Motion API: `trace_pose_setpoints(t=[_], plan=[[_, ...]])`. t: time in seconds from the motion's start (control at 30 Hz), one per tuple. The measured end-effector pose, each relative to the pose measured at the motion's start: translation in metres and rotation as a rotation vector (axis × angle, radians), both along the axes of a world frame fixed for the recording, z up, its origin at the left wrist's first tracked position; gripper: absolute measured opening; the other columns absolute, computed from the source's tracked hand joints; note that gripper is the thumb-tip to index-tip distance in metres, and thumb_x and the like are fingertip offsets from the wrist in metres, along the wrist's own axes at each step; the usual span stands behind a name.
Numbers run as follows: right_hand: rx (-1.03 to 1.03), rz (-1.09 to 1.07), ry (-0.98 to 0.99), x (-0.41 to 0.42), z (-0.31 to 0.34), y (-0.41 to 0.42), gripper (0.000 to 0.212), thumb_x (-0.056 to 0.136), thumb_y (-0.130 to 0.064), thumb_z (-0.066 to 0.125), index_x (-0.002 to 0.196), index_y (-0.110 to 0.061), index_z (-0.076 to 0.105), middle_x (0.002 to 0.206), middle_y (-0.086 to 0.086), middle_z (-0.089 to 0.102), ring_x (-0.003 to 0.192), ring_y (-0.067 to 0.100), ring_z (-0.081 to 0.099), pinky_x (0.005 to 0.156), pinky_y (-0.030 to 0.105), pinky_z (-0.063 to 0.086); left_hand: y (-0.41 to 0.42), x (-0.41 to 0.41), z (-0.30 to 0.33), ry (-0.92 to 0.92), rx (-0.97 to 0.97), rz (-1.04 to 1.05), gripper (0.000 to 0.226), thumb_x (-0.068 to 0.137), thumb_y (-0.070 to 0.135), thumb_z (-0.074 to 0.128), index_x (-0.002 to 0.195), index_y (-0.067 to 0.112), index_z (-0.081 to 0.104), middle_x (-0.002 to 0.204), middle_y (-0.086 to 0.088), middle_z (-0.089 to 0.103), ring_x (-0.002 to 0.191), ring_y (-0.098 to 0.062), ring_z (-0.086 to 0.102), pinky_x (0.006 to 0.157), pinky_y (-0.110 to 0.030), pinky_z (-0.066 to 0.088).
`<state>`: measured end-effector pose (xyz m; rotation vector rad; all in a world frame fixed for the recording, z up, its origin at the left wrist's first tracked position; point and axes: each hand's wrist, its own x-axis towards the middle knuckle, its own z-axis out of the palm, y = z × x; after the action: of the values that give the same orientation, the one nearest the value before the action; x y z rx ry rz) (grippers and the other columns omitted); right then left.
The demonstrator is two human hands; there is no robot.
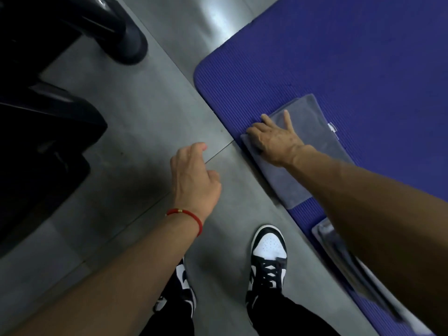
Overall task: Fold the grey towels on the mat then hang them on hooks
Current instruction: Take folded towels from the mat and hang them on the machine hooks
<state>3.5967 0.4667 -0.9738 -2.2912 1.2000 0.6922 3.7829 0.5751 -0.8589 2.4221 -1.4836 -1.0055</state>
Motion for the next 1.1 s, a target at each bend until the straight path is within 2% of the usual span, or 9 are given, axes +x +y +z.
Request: trace_pose_setpoints(t=[0.13,0.33,0.43,0.5,0.57,0.7,0.87,0.97,1.1], plan=[[-0.135,-0.026,-0.088,-0.008,0.011,0.014,0.038,0.098,-0.013,0.044,0.136,-0.014,0.046,0.134,0.007,0.051,0.148,0.029,0.028,0.122,0.059,-0.004,0.008,0.007,0.011,-0.006,-0.008,-0.09,0.053,0.084,0.0,0.06,0.136,0.01,0.052,0.127,-0.012,0.05,0.122,-0.029,0.042,0.101,-0.032,0.034],[-0.238,0.02,-0.126,-0.033,0.05,0.019,0.013,0.091,-0.009,0.058,0.104,-0.01,0.057,0.087,0.009,0.058,0.085,0.033,0.062,0.119,0.05,0.026,0.007,0.015,0.046,0.011,0.003,-0.133,0.053,0.086,0.0,0.059,0.138,0.011,0.05,0.131,-0.012,0.05,0.123,-0.029,0.042,0.099,-0.033,0.038],[-0.172,-0.026,-0.226,-0.039,0.109,0.027,0.035,0.091,-0.028,0.029,0.091,-0.007,0.056,0.079,0.015,0.058,0.07,0.036,0.061,0.084,0.05,0.048,0.013,0.012,0.082,0.021,0.034,-0.169,0.052,0.083,0.0,0.059,0.134,0.01,0.053,0.127,-0.013,0.053,0.12,-0.032,0.044,0.098,-0.036,0.038],[-0.17,-0.021,-0.294,-0.044,0.158,0.038,0.032,0.089,-0.028,0.031,0.088,-0.007,0.056,0.078,0.014,0.056,0.063,0.034,0.058,0.06,0.041,0.044,0.019,0.008,0.115,0.055,0.051,-0.216,0.05,0.081,0.001,0.06,0.131,0.011,0.056,0.125,-0.012,0.056,0.12,-0.032,0.046,0.1,-0.036,0.038],[-0.152,-0.026,-0.364,-0.049,0.208,0.053,0.005,0.086,-0.01,0.057,0.09,-0.011,0.054,0.081,0.009,0.053,0.063,0.031,0.054,0.055,0.037,0.04,0.024,0.001,0.158,0.134,0.082,-0.267,0.048,0.083,0.004,0.061,0.13,0.015,0.058,0.128,-0.005,0.057,0.124,-0.026,0.046,0.104,-0.028,0.033],[-0.019,-0.2,-0.565,-0.033,0.332,0.077,0.03,0.085,-0.011,0.068,0.095,-0.024,0.043,0.089,-0.006,0.04,0.072,0.016,0.042,0.063,0.031,0.034,0.043,0.002,0.251,0.226,0.152,-0.32,0.055,0.087,0.016,0.067,0.14,0.021,0.051,0.139,0.003,0.052,0.132,-0.015,0.042,0.104,-0.014,0.023],[0.153,-0.446,-0.792,0.016,0.506,0.105,0.031,0.079,-0.027,0.077,0.093,-0.025,0.05,0.08,-0.003,0.059,0.069,0.013,0.055,0.06,0.029,0.046,0.074,0.043,0.381,0.207,0.188,-0.168,0.083,0.079,0.02,0.078,0.152,0.025,0.038,0.151,0.007,0.035,0.141,-0.017,0.031,0.113,-0.022,0.026],[0.27,-0.48,-0.894,0.046,0.595,0.122,0.037,0.078,-0.022,0.083,0.091,-0.022,0.049,0.071,0.003,0.061,0.058,0.005,0.052,0.053,0.026,0.044,0.106,0.084,0.455,0.203,0.1,-0.014,0.051,0.073,0.023,0.074,0.116,0.048,0.061,0.121,0.012,0.065,0.114,-0.012,0.058,0.094,-0.019,0.04],[0.264,-0.549,-0.94,0.074,0.665,0.136,0.038,0.08,-0.031,0.085,0.098,-0.026,0.052,0.081,-0.003,0.067,0.078,0.012,0.066,0.068,0.032,0.053,0.159,0.136,0.556,0.262,0.074,0.139,0.015,0.079,0.031,0.079,0.091,0.028,0.07,0.085,0.016,0.07,0.082,-0.003,0.066,0.077,-0.033,0.054]])
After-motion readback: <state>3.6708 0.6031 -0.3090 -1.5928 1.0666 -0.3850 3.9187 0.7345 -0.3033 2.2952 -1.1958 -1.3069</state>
